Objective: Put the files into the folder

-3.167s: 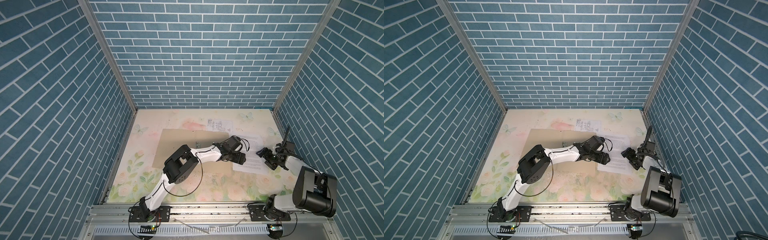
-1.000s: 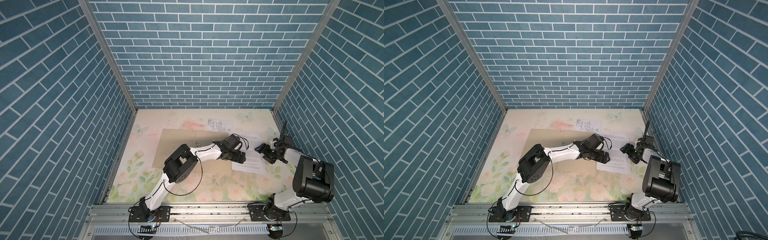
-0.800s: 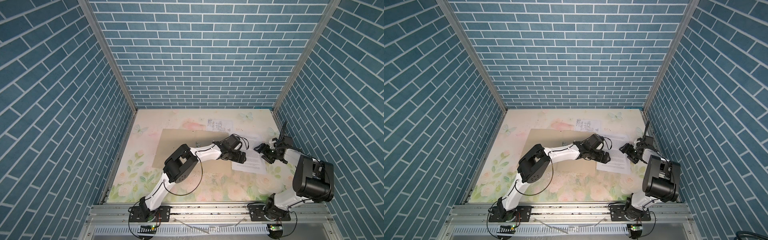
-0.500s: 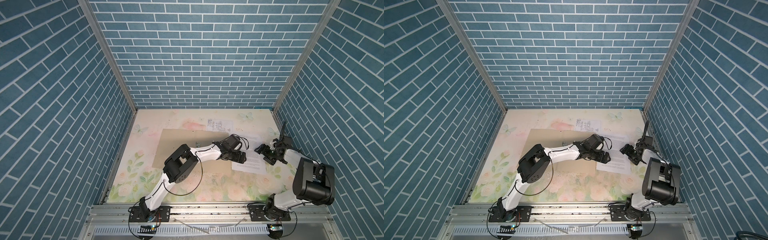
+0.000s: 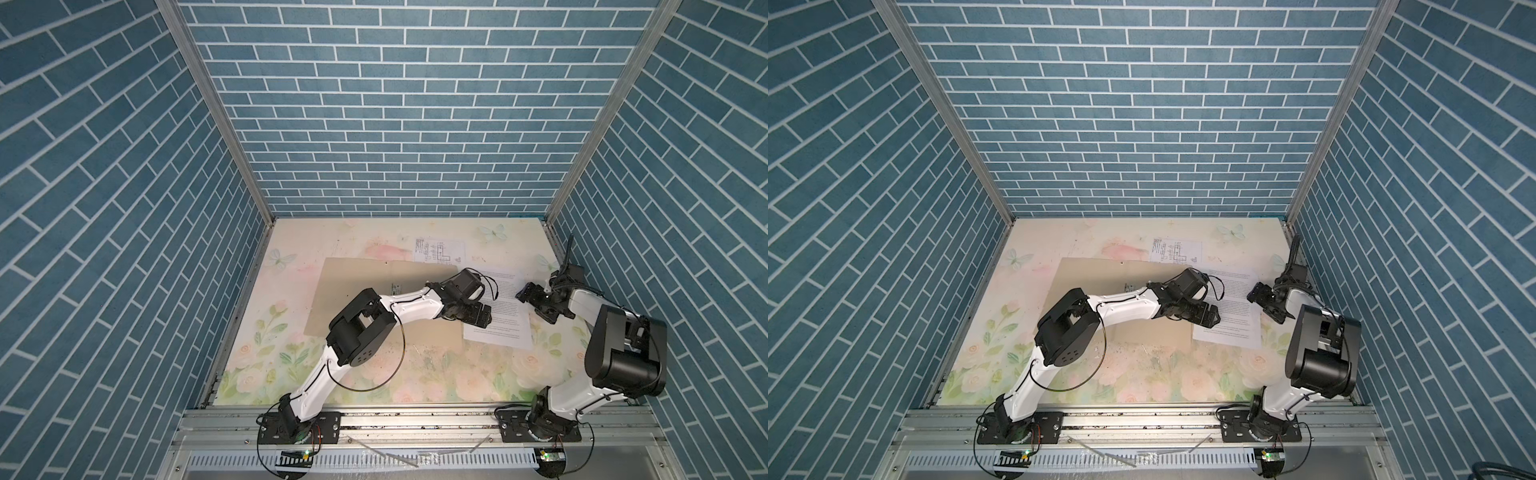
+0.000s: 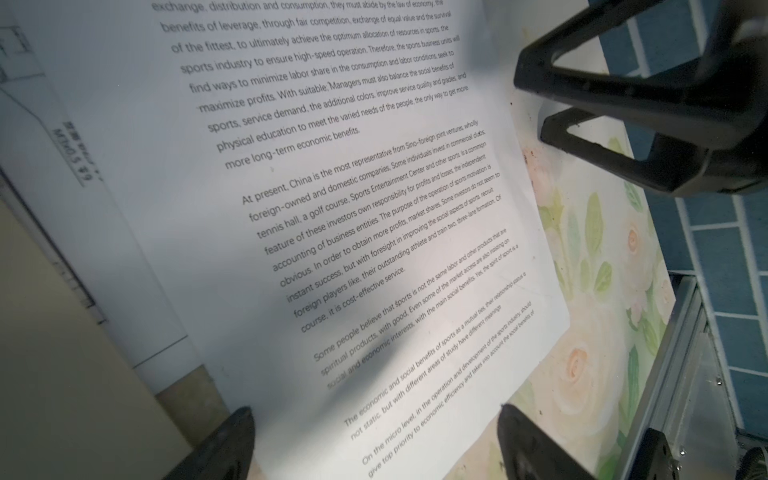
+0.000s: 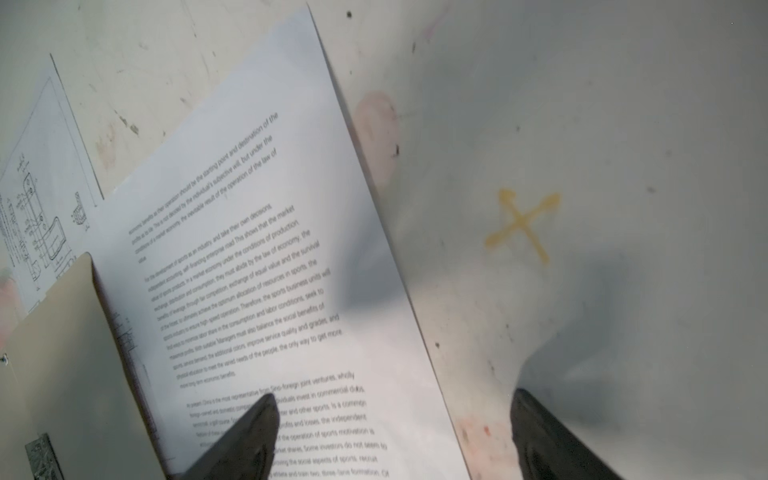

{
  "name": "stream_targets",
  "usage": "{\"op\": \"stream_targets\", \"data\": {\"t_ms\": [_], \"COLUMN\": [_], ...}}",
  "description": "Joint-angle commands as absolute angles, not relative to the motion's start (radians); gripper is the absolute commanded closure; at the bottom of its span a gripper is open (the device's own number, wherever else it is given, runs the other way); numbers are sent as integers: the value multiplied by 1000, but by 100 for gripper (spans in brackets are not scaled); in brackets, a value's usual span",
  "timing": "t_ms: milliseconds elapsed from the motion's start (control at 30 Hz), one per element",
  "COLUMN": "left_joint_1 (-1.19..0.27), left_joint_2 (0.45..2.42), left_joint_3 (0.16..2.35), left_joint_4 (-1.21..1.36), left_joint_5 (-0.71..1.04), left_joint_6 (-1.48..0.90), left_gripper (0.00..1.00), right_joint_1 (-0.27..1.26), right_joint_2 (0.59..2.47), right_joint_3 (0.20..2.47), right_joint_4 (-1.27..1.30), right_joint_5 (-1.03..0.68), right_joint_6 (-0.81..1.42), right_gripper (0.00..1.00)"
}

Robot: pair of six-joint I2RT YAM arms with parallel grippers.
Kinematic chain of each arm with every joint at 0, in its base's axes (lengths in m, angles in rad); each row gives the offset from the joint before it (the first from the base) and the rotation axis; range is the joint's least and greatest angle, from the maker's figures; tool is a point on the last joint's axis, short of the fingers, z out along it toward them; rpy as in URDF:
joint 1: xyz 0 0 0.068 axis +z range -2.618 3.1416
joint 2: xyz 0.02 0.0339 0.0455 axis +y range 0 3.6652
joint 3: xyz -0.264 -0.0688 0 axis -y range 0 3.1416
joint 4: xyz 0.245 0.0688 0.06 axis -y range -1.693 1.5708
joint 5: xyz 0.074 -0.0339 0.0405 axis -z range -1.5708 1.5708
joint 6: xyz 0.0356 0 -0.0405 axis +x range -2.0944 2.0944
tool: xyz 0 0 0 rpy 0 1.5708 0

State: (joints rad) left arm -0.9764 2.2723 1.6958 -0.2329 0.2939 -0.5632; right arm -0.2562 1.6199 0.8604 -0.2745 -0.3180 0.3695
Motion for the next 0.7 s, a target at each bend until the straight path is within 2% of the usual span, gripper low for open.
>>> {"op": "stream_targets", "data": {"t_ms": [0,667], "left_joint_1": [-962,-942], "left_joint_2": [2267,2354], "left_joint_3": [1700,1783], "left_joint_4": [-320,-356], "left_joint_5": [254,295], "left_joint_6": [-548,-545], "left_gripper": [7,6], "right_joint_1": [-255,-189], "right_joint_2": [1666,1876], "right_joint_3": [932,1145], "right_joint_4": [-281,-360], "right_joint_5": [-334,-363], "right_joint_6": [288,151], "right_gripper": [13,16]}}
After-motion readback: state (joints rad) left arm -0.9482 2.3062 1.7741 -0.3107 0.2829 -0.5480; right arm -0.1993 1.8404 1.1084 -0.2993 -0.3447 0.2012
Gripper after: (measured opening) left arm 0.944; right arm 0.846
